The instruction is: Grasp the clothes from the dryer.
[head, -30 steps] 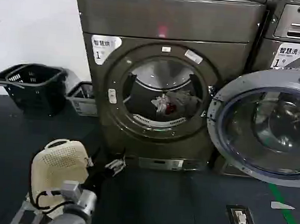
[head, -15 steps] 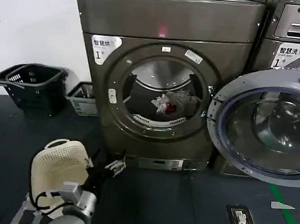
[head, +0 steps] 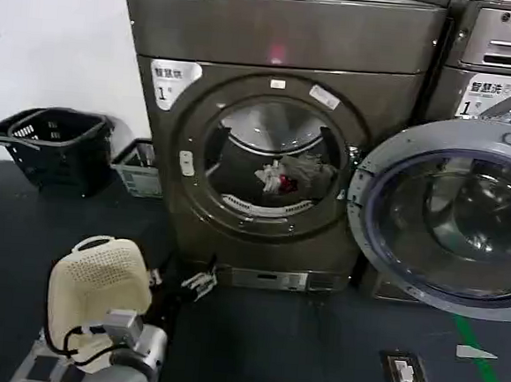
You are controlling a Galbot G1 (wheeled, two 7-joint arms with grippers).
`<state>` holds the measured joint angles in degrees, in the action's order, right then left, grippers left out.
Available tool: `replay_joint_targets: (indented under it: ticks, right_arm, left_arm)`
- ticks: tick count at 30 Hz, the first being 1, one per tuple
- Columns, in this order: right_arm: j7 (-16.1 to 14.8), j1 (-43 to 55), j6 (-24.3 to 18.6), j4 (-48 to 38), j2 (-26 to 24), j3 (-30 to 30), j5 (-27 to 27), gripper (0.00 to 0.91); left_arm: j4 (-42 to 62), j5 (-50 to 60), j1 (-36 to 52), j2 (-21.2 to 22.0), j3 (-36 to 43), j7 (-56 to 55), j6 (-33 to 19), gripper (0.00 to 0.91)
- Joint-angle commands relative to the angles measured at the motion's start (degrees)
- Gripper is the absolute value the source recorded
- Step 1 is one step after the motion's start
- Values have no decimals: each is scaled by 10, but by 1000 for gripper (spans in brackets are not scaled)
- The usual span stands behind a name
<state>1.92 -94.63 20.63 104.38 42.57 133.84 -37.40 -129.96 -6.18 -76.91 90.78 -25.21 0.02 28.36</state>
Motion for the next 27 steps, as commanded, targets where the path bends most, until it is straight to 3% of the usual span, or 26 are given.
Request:
replay_joint_targets:
  ticks: [1,27]
  right_arm:
    - [0,-1,-1,-1,-1,5,-2,907]
    - [-7,-2,0,6,-1,4,-3,907]
  left_arm:
    - [1,0,0,0,0,0,0,907]
    - [-13,-1,-9,-4,-8,1,0,907]
